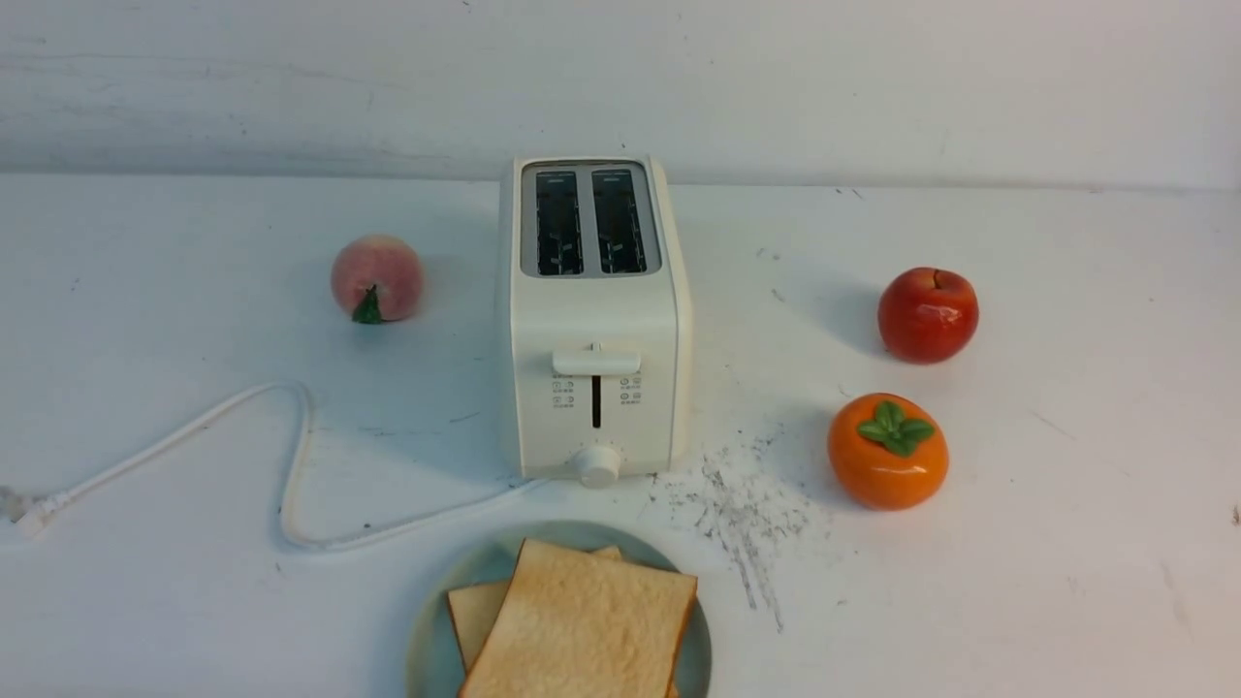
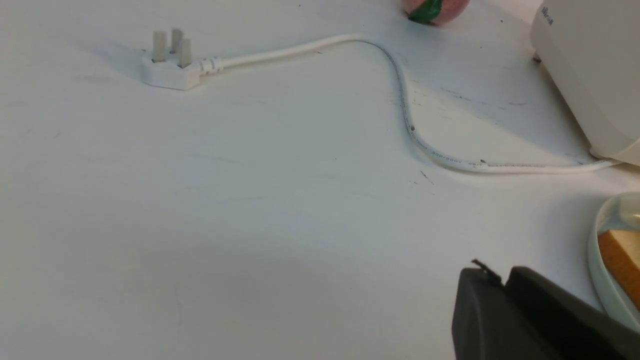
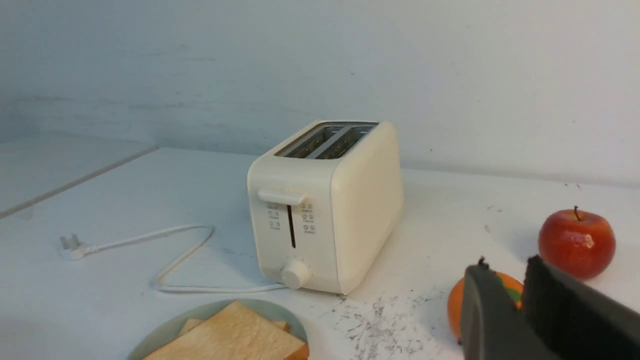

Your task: Take toasted bread from bread machine on white table place on plate.

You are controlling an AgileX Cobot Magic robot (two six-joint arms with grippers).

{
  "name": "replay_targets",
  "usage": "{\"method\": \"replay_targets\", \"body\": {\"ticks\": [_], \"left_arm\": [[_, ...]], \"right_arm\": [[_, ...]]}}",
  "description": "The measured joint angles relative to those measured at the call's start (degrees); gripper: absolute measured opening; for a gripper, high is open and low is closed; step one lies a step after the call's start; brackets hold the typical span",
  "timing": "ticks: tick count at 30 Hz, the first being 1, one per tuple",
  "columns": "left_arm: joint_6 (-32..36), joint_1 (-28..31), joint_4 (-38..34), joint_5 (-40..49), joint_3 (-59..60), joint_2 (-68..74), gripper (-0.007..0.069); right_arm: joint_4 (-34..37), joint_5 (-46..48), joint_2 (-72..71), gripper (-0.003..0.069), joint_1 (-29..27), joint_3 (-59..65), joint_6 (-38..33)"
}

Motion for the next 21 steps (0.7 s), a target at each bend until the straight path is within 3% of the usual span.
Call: {"method": "replay_targets", "body": {"ticks": [4, 10, 14, 15, 16, 19, 21], "left_arm": [[0.0, 0.0, 0.0, 0.0, 0.0, 0.0, 0.0057], [0.0, 0.0, 0.0, 0.1, 0.0, 0.0, 0.0061], [0.0, 0.0, 0.0, 0.1, 0.0, 0.0, 0.0068], [0.0, 0.0, 0.0, 0.1, 0.0, 0.0, 0.0071], [0.0, 0.0, 0.0, 0.1, 0.0, 0.0, 0.0071], [0.0, 0.0, 0.0, 0.1, 0.0, 0.0, 0.0072], [0.0, 0.0, 0.0, 0.1, 0.0, 0.0, 0.0072]], "right_arm": [[2.2, -1.5, 0.0, 0.0125, 0.0, 0.0, -3.6], [-0.7, -1.6, -0.1, 0.0132, -0.1, 0.1, -4.4], [-1.5, -2.1, -0.4, 0.0137, -5.6, 2.1, -4.5], [-1.5, -2.3, -0.4, 0.0139, -10.6, 4.6, -4.5], [-1.5, -2.3, -0.4, 0.0139, -11.2, 5.0, -4.5], [-2.1, -2.2, -0.4, 0.0146, -22.4, 12.5, -4.6], [-2.3, -0.9, -0.4, 0.0149, -26.9, 15.9, -4.6]]}}
